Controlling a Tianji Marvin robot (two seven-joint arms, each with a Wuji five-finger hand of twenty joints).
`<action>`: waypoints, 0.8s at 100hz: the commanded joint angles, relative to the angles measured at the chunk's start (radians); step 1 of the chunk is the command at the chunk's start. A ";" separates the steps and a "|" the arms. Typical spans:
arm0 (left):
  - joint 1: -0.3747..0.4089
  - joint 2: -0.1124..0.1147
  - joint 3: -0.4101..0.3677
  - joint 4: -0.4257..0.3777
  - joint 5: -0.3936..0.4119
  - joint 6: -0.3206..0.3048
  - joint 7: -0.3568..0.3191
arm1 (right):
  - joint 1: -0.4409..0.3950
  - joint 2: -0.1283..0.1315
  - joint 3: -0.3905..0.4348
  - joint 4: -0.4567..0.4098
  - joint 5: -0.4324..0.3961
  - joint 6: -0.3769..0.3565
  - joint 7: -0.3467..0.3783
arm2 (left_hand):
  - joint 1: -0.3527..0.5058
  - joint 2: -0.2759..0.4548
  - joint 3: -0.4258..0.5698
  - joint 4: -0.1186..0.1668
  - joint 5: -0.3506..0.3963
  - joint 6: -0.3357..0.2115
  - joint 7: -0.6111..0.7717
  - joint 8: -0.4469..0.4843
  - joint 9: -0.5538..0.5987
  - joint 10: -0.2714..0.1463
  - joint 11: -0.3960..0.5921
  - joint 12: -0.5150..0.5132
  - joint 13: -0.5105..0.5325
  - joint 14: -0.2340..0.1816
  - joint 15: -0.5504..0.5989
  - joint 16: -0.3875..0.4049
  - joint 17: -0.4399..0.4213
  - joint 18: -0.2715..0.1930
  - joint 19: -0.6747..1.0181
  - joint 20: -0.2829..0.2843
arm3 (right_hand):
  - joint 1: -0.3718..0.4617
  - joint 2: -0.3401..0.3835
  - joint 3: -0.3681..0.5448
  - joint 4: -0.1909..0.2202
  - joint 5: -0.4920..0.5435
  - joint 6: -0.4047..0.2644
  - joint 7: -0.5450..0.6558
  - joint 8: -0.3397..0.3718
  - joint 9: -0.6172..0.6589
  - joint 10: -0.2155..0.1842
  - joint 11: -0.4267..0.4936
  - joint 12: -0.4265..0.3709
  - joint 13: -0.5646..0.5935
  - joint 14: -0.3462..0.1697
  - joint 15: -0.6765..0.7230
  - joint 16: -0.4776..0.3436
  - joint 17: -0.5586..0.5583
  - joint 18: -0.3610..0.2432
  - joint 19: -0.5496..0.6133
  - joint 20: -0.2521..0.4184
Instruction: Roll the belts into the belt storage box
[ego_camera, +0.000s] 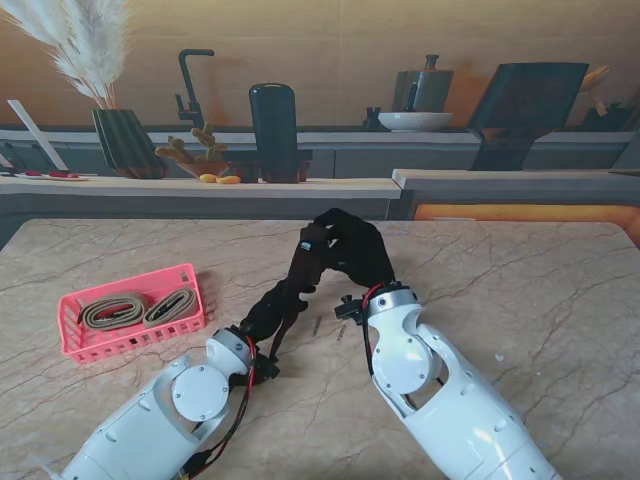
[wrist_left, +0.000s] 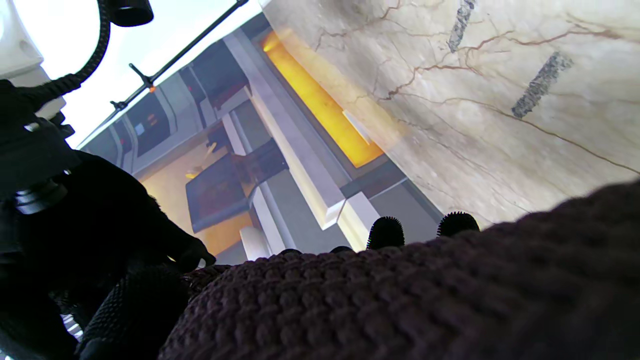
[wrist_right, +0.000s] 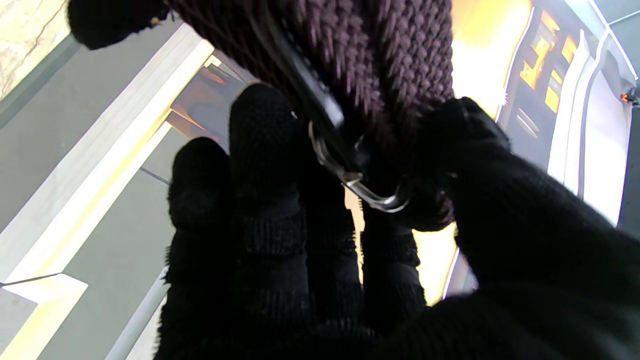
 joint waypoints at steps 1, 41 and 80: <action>0.004 -0.011 0.004 -0.020 -0.002 -0.018 0.011 | -0.007 -0.013 -0.012 0.016 0.015 0.013 0.002 | -0.230 0.321 0.169 0.031 -0.045 -0.112 0.049 0.023 0.016 -0.042 0.013 0.009 0.014 -0.047 -0.011 -0.010 -0.001 -0.033 -0.010 0.011 | 0.140 0.118 0.126 0.041 0.076 -0.298 0.169 0.050 0.009 -0.061 0.020 -0.006 -0.012 -0.029 -0.016 0.001 0.011 -0.039 0.003 0.008; 0.010 -0.020 -0.014 -0.027 0.078 0.068 0.094 | -0.017 -0.018 -0.024 0.014 0.062 0.029 0.017 | -0.223 0.321 0.169 -0.008 -0.053 -0.042 -0.022 -0.032 -0.085 0.072 -0.056 -0.043 -0.077 0.038 -0.009 -0.013 -0.049 -0.007 -0.017 0.019 | 0.142 0.113 0.129 0.041 0.080 -0.289 0.167 0.049 0.012 -0.054 0.023 -0.006 -0.012 -0.022 -0.014 0.003 0.009 -0.033 0.003 0.011; 0.008 -0.018 -0.002 -0.023 -0.011 0.018 0.028 | -0.019 -0.029 -0.034 0.009 0.110 0.032 0.015 | -0.189 0.321 0.169 0.021 -0.057 -0.125 0.027 0.034 -0.004 -0.031 0.004 -0.015 -0.054 -0.054 -0.050 -0.074 -0.032 -0.040 -0.059 -0.017 | 0.140 0.120 0.126 0.040 0.076 -0.299 0.166 0.054 0.008 -0.061 0.023 -0.006 -0.015 -0.027 -0.015 0.003 0.009 -0.036 0.003 0.012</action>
